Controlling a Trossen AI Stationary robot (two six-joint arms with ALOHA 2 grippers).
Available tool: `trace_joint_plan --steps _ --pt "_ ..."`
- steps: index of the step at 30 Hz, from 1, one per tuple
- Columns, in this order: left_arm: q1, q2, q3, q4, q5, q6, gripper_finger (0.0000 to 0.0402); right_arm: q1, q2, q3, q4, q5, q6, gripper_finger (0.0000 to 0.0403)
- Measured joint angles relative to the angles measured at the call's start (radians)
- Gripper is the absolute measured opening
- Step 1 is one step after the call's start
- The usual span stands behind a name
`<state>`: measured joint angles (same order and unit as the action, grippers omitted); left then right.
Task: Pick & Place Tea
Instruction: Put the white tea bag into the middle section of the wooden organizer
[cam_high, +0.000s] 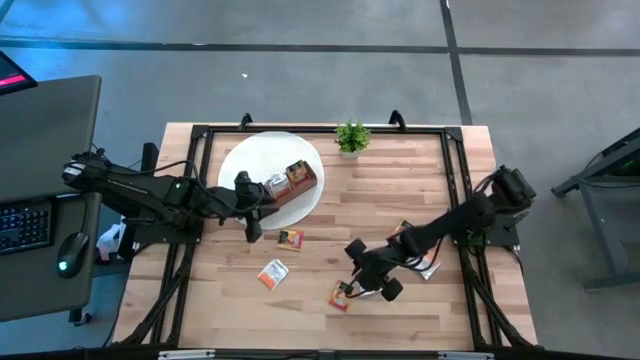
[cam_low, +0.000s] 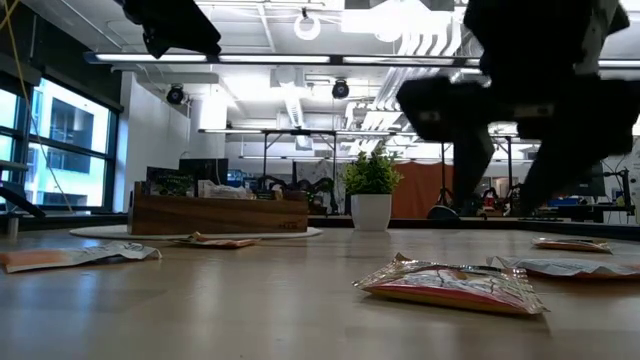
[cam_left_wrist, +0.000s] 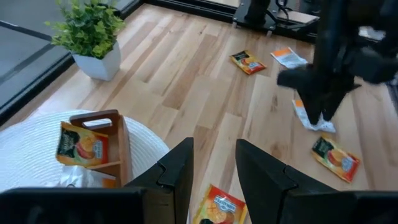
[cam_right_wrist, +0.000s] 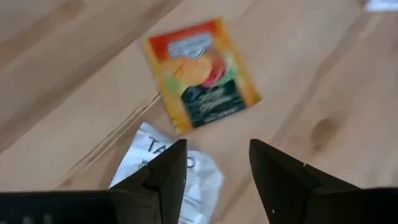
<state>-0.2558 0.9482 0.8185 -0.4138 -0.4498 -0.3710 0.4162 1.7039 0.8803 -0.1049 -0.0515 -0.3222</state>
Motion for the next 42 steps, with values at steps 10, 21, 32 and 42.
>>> trace_joint_plan --steps 10,21,32,42 --pt "0.0 0.0 0.0 -0.008 -0.012 0.0 0.0117 -0.023 0.111 0.005 0.009 -0.015 -0.016 0.0158" --pt "0.0 0.0 0.0 -0.046 -0.011 -0.001 0.0117 -0.108 0.105 0.007 0.016 0.024 -0.018 0.0017" --pt "0.0 0.02 0.0 -0.051 -0.018 -0.005 0.0117 -0.34 0.059 0.019 0.725 0.525 -0.013 0.0004" --pt "0.0 0.065 0.0 -0.052 -0.057 -0.003 0.0117 -0.551 0.288 0.165 0.988 0.303 0.055 0.0002"
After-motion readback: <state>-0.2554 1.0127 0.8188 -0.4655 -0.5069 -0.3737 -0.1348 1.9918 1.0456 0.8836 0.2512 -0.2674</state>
